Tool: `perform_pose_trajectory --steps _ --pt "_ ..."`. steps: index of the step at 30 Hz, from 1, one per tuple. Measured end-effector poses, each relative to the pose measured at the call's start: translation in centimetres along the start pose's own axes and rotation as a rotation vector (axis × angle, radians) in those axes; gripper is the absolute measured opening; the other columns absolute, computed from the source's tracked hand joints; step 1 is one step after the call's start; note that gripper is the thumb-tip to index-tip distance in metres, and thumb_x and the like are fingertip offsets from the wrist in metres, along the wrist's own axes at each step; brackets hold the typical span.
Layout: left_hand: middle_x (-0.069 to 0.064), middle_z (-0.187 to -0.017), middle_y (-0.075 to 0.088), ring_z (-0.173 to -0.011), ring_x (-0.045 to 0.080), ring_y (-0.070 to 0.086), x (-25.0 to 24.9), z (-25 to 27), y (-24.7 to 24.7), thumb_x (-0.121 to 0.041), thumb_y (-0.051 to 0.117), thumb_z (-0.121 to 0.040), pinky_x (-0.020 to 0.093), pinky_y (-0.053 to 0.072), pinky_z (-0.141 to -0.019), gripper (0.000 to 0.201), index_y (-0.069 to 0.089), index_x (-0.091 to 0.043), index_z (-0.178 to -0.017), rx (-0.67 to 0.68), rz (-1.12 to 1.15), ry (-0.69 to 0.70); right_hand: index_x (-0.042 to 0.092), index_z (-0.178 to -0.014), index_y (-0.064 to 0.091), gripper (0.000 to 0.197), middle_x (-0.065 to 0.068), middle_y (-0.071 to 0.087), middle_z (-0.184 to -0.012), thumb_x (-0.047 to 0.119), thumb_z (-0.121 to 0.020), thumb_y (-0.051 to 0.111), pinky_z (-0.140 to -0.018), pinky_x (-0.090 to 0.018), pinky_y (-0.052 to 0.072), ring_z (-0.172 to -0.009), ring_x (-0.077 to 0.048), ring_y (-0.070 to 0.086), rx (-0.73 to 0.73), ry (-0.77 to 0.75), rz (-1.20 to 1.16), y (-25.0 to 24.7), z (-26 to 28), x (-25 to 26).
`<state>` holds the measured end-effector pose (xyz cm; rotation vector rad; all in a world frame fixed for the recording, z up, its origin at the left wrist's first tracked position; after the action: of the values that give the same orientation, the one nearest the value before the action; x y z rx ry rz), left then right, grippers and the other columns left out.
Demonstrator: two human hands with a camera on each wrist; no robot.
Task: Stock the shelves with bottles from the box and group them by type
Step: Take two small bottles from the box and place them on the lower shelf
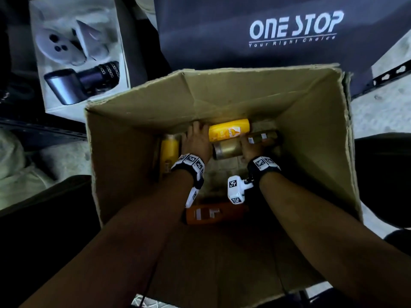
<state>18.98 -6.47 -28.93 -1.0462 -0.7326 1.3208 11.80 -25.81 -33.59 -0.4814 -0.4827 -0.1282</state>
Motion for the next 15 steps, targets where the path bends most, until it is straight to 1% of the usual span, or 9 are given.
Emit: perform_pose_trajectory --steps 2,3,5,7,9,11,13,14,15 --pt "0.015 -0.14 0.04 -0.126 0.039 0.041 0.2 -0.3 0.4 -0.031 0.071 -0.08 0.049 0.041 -0.096 0.066 0.046 -0.024 -0.142 0.046 -0.02 -0.015 0.016 -0.155 0.034 0.081 -0.011 0.039 -0.156 0.062 -0.092 0.056 -0.113 -0.046 0.039 -0.137 -0.035 0.045 0.039 -0.002 0.081 0.3 -0.5 0.1" --pt "0.015 -0.141 0.04 -0.127 0.039 0.039 0.3 -0.3 0.6 -0.033 0.071 -0.081 0.049 0.041 -0.097 0.065 0.048 -0.024 -0.141 0.078 -0.027 -0.014 0.016 -0.153 0.039 0.074 -0.013 0.042 -0.154 0.059 -0.094 0.055 -0.114 -0.043 0.037 -0.136 -0.035 0.045 0.055 -0.01 0.126 0.4 -0.5 0.1" --pt "0.015 -0.139 0.04 -0.128 0.038 0.039 0.3 -0.3 1.0 -0.037 0.074 -0.08 0.049 0.041 -0.099 0.063 0.051 -0.024 -0.138 0.122 -0.02 -0.005 0.014 -0.149 0.044 0.069 -0.015 0.045 -0.152 0.055 -0.096 0.056 -0.113 -0.038 0.036 -0.136 -0.034 0.046 0.054 -0.014 0.153 0.4 -0.6 0.1" --pt "0.016 -0.14 0.039 -0.129 0.039 0.04 0.1 -0.3 1.3 -0.036 0.075 -0.081 0.05 0.044 -0.1 0.065 0.049 -0.019 -0.138 0.163 0.05 0.006 0.012 -0.148 0.045 0.07 -0.015 0.046 -0.151 0.055 -0.095 0.058 -0.112 -0.036 0.034 -0.136 -0.034 0.046 0.031 -0.013 0.149 0.2 -0.3 0.2" --pt "0.019 -0.142 0.039 -0.131 0.04 0.043 -0.4 -0.3 1.9 -0.032 0.077 -0.083 0.05 0.045 -0.102 0.068 0.045 -0.01 -0.139 0.231 0.185 0.027 0.013 -0.149 0.044 0.072 -0.015 0.047 -0.15 0.055 -0.093 0.06 -0.113 -0.038 0.034 -0.135 -0.034 0.047 0.018 -0.006 0.17 0.1 -0.1 0.1" --pt "0.021 -0.141 0.044 -0.128 0.04 0.048 -0.8 0.1 2.5 -0.029 0.08 -0.083 0.047 0.045 -0.1 0.071 0.041 -0.003 -0.137 0.298 0.294 0.026 0.014 -0.151 0.04 0.074 -0.014 0.05 -0.148 0.049 -0.09 0.066 -0.11 -0.039 0.038 -0.13 -0.034 0.051 0.019 -0.014 0.126 0.1 0.0 -0.2" --pt "0.021 -0.138 0.049 -0.124 0.04 0.054 -1.2 0.7 3.1 -0.027 0.079 -0.084 0.045 0.047 -0.097 0.071 0.039 -0.004 -0.138 0.321 0.366 0.014 0.013 -0.15 0.038 0.077 -0.013 0.054 -0.143 0.042 -0.087 0.072 -0.105 -0.035 0.041 -0.126 -0.033 0.055 0.01 -0.023 0.093 0.0 0.1 -0.6" --pt "0.02 -0.14 0.05 -0.125 0.039 0.054 -1.4 1.0 3.4 -0.025 0.078 -0.085 0.044 0.047 -0.098 0.072 0.038 -0.006 -0.142 0.328 0.395 0.012 0.012 -0.149 0.039 0.078 -0.013 0.055 -0.142 0.042 -0.086 0.074 -0.104 -0.035 0.041 -0.125 -0.032 0.056 0.012 -0.014 0.106 -0.1 0.2 -0.9" --pt "0.019 -0.143 0.049 -0.127 0.039 0.054 -1.6 1.3 3.6 -0.022 0.077 -0.085 0.043 0.047 -0.1 0.075 0.036 -0.01 -0.146 0.342 0.417 0.01 0.012 -0.148 0.04 0.08 -0.013 0.054 -0.142 0.043 -0.084 0.075 -0.106 -0.037 0.042 -0.126 -0.032 0.056 0.02 0.0 0.127 -0.1 0.3 -1.2"
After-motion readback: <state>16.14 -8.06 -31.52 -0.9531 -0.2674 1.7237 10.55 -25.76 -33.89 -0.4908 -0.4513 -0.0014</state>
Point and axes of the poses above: each hand's wrist, its own z-axis away from the middle knuckle, its own y-axis out of the palm, x = y × z, the point moved 7 cm from there along -z, towards the middle knuckle
